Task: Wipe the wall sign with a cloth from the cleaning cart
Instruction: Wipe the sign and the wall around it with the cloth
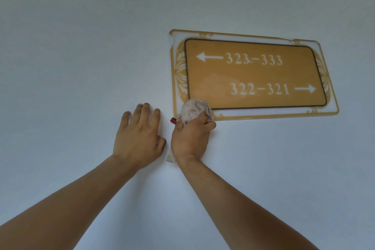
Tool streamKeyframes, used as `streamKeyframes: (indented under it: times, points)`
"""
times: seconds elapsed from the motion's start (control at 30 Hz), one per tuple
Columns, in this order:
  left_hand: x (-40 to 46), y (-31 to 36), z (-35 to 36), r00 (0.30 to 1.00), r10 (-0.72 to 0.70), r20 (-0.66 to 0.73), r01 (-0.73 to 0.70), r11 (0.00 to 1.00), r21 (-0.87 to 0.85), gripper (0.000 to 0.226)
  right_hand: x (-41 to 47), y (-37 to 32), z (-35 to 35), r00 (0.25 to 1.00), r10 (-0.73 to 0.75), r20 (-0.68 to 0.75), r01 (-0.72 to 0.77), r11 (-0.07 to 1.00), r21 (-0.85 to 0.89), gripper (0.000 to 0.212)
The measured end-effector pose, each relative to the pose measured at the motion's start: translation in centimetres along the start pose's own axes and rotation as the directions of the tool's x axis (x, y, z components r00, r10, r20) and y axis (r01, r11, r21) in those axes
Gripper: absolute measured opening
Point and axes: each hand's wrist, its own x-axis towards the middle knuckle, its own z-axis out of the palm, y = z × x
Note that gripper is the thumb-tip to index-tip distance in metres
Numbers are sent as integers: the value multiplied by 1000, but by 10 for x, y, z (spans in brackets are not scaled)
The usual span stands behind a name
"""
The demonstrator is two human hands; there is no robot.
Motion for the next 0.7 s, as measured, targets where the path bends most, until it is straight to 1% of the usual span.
streamKeyframes:
  times: [0.2,0.33,0.5,0.63,0.7]
  points:
    - [-13,-17,-4,1000,8,-8,-8,1000,2,68,-18,-16,11,999,3,34,-4,999,40,67]
    - [-16,-29,-9,1000,-23,-18,23,1000,-8,68,-28,-26,15,994,-28,102,22,998,56,66]
    - [-23,-47,-17,998,-48,-43,46,998,-51,72,-41,-54,27,960,-143,239,114,985,130,59]
    - [-24,-65,-23,991,-110,-78,104,992,-77,73,-38,-75,24,936,-270,227,236,957,168,65]
    - [-19,-69,-26,989,-116,-89,110,992,-70,68,-29,-83,21,924,-319,210,286,942,176,68]
